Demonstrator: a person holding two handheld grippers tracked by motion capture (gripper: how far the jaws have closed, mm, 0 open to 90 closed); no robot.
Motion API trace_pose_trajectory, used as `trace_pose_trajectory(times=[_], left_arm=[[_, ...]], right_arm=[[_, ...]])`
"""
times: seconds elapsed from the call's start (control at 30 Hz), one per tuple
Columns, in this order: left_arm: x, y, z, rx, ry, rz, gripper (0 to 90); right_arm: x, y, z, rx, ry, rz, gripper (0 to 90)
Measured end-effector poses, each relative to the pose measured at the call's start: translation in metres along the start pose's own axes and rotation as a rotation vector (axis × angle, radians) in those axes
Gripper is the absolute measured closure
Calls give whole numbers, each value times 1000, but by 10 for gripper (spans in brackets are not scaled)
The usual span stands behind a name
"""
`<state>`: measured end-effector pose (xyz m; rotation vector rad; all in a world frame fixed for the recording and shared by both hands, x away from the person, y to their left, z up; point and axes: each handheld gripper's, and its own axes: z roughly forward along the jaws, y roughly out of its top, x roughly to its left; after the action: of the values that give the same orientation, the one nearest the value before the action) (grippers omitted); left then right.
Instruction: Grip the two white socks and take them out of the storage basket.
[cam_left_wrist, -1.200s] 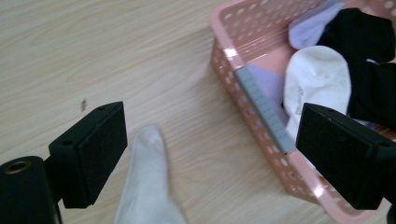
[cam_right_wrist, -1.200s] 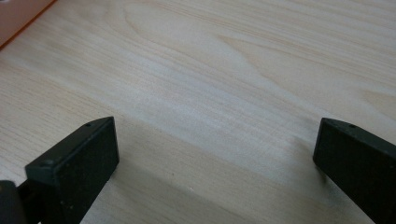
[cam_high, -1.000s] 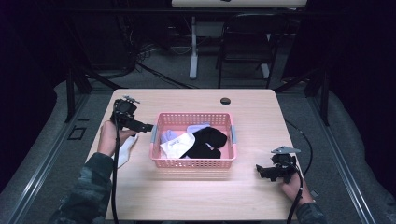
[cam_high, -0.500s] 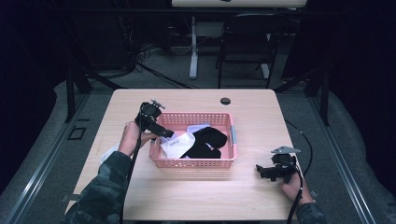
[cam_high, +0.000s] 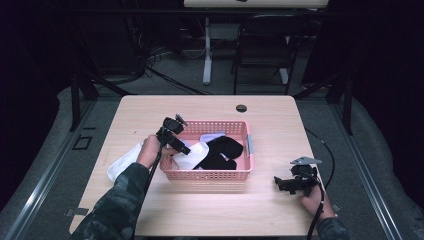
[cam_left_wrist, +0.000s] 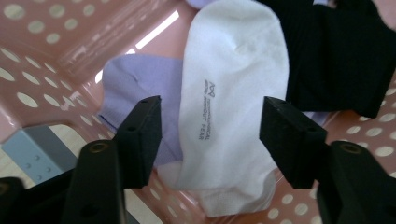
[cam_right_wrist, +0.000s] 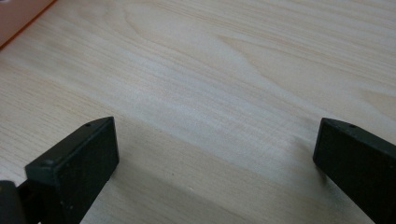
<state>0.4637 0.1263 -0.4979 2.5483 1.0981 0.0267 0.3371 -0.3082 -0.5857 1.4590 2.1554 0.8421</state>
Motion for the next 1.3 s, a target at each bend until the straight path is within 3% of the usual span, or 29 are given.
trace_pose_trajectory(times=[0.07,0.1,0.37,0.77,0.87,0.93,1.03,1.3], left_arm=[[2,0,1,13,5,-3,439],[2,0,3,13,6,-30,451],[2,1,8,55,22,-36,531],[-3,-1,14,99,48,-8,654],[-4,-4,13,101,35,-2,721],[-4,-6,12,91,28,2,784],[-2,-10,10,58,-28,-5,862],[-6,-11,0,-9,-66,31,888]], right_arm=[[0,0,0,1,0,0,0],[0,0,0,0,0,0,0],[0,0,0,1,0,0,0],[0,0,0,2,0,0,0],[0,0,0,1,-1,0,0],[0,0,0,1,-1,1,0],[0,0,0,2,0,1,0],[0,2,1,5,2,-2,0]])
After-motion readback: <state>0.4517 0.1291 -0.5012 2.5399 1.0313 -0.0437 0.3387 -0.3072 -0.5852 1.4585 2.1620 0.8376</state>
